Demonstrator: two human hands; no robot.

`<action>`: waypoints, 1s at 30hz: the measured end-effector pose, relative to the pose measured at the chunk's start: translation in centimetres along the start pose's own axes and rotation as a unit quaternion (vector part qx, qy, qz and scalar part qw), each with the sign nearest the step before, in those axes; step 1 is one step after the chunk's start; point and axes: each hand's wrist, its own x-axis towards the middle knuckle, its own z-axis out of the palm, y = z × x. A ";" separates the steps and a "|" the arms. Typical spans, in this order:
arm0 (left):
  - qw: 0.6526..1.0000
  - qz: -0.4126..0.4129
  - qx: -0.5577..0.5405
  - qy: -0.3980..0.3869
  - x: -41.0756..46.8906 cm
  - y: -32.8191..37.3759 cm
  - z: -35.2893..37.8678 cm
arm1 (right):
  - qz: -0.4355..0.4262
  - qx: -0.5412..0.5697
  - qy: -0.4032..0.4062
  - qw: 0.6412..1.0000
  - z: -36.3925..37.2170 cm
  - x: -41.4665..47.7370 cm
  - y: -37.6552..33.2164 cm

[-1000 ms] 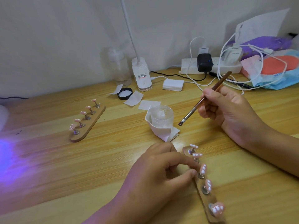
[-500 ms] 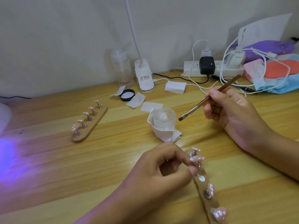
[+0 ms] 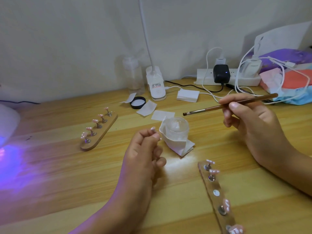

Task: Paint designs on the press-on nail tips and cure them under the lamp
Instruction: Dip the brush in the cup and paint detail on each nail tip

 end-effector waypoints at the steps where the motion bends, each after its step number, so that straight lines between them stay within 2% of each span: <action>1: 1.000 -0.006 -0.006 0.017 0.1 -0.1 0.0 | -0.012 -0.008 0.000 1.000 0.1 -0.1 -0.1; 4: 1.000 -0.014 0.001 0.016 0.2 -0.3 0.0 | -0.042 -0.031 -0.007 0.999 0.6 -0.5 -0.3; 10: 0.993 -0.050 -0.005 -0.103 0.0 0.1 0.0 | -0.051 -0.055 -0.042 0.996 1.0 -0.9 -0.6; 15: 0.987 -0.065 -0.017 -0.144 0.0 0.1 -0.1 | -0.035 -0.066 -0.048 0.996 0.9 -0.9 -0.5; 30: 0.982 -0.018 0.012 -0.186 0.2 -0.8 -0.1 | -0.010 -0.057 -0.086 0.995 1.3 -1.0 -1.0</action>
